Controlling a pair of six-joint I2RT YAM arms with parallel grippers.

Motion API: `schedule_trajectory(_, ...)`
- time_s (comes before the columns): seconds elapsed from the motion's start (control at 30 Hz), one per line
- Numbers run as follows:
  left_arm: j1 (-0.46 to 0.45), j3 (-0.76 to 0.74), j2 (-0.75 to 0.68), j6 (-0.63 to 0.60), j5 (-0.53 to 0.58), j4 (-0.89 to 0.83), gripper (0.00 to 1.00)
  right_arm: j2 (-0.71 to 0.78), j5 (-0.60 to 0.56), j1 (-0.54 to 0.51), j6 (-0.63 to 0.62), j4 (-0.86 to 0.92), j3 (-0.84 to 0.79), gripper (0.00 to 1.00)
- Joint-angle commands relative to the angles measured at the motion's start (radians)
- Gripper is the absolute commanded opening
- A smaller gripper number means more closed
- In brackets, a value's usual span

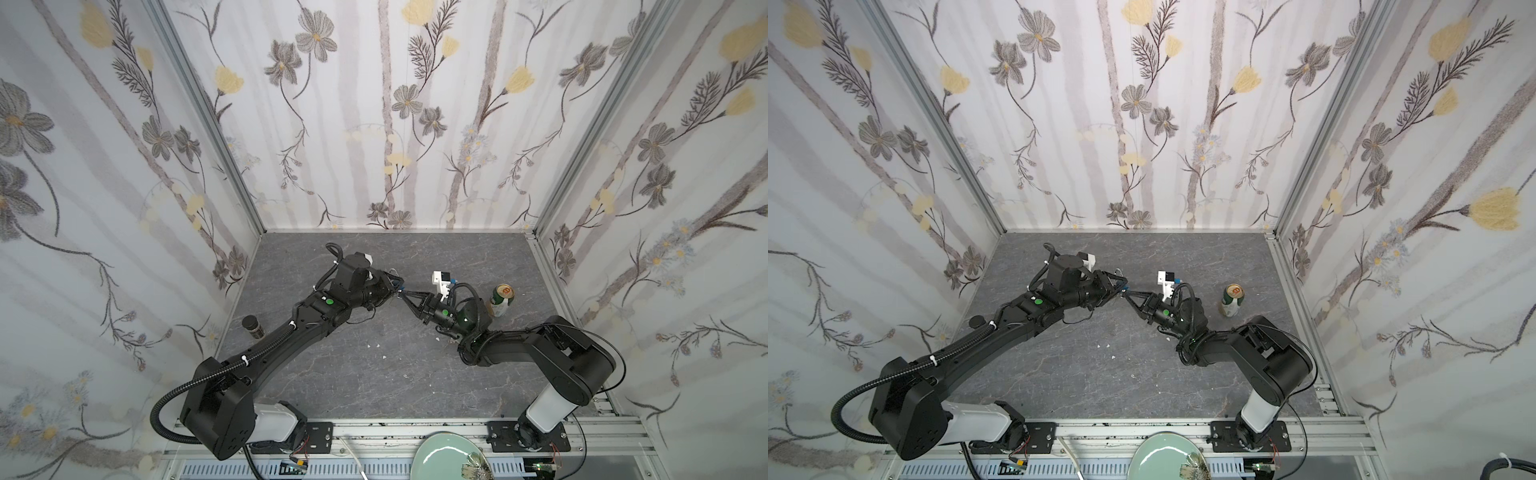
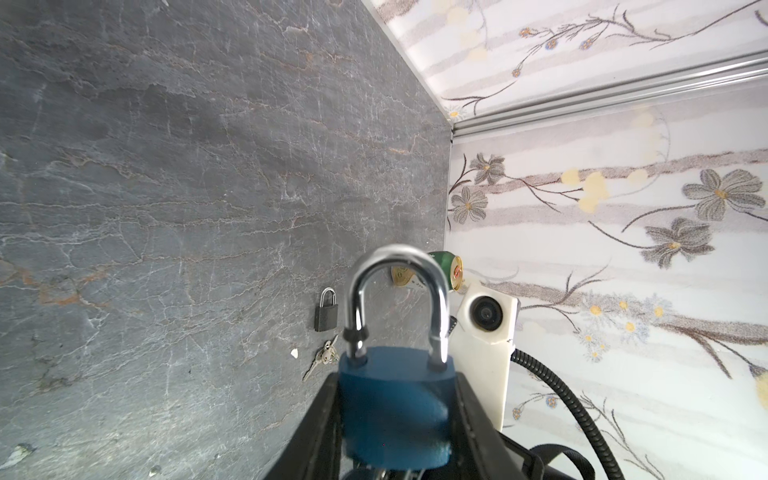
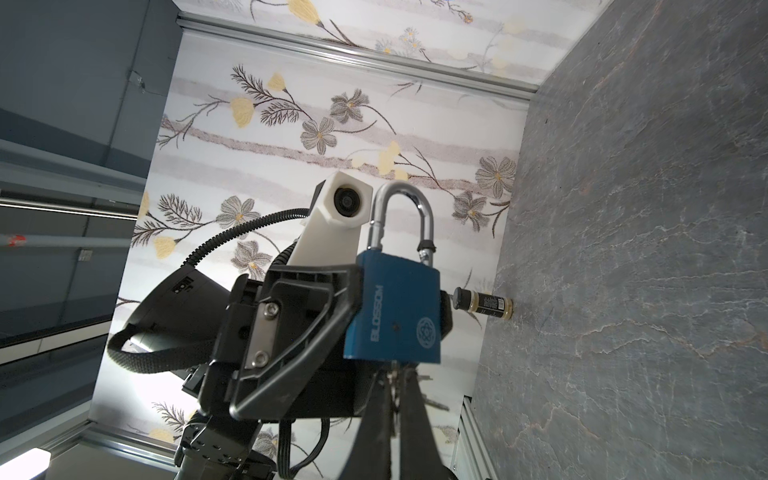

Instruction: Unlock with the key

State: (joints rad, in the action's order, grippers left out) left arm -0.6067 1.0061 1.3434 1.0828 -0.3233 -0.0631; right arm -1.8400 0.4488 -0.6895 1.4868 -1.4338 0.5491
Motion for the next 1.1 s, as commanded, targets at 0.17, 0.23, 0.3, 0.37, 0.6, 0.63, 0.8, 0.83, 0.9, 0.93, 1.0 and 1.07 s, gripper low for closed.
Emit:
schedule_trajectory(0.17, -0.003, -0.010, -0.028, 0.011, -0.035, 0.079, 0.00, -0.024, 0.112, -0.006, 0.067, -0.156, 0.004, 0.00)
schedule_trajectory(0.23, -0.003, 0.000, -0.025, 0.004, -0.024, 0.046, 0.00, -0.001, 0.113, -0.006, 0.015, -0.083, 0.005, 0.00)
schedule_trajectory(0.3, -0.003, 0.028, -0.016, -0.012, -0.001, -0.027, 0.00, 0.028, 0.110, -0.006, -0.048, 0.011, 0.006, 0.04)
schedule_trajectory(0.37, -0.002, 0.062, -0.006, -0.028, 0.025, -0.114, 0.00, 0.064, 0.099, -0.005, -0.120, 0.122, 0.006, 0.12)
schedule_trajectory(0.6, -0.003, 0.115, 0.029, -0.033, 0.112, -0.310, 0.00, 0.206, -0.031, -0.026, -0.426, 0.618, 0.048, 0.30)
schedule_trajectory(0.63, -0.002, 0.117, 0.032, -0.032, 0.120, -0.321, 0.00, 0.224, -0.055, -0.033, -0.459, 0.666, 0.054, 0.32)
schedule_trajectory(0.8, -0.002, 0.122, 0.060, -0.009, 0.128, -0.360, 0.00, 0.299, -0.156, -0.052, -0.547, 0.766, 0.048, 0.35)
schedule_trajectory(0.83, -0.002, 0.124, 0.066, -0.004, 0.129, -0.370, 0.00, 0.309, -0.173, -0.055, -0.564, 0.777, 0.043, 0.35)
schedule_trajectory(0.9, -0.001, 0.127, 0.081, 0.000, 0.118, -0.382, 0.00, 0.327, -0.204, -0.066, -0.596, 0.791, 0.036, 0.37)
schedule_trajectory(0.93, -0.001, 0.131, 0.092, 0.004, 0.112, -0.392, 0.00, 0.333, -0.215, -0.069, -0.611, 0.797, 0.031, 0.39)
schedule_trajectory(1.0, -0.001, 0.140, 0.107, 0.005, 0.100, -0.404, 0.00, 0.343, -0.231, -0.076, -0.637, 0.791, 0.018, 0.40)
schedule_trajectory(1.07, -0.001, 0.140, 0.115, 0.013, 0.090, -0.407, 0.00, 0.348, -0.239, -0.082, -0.651, 0.769, 0.004, 0.41)
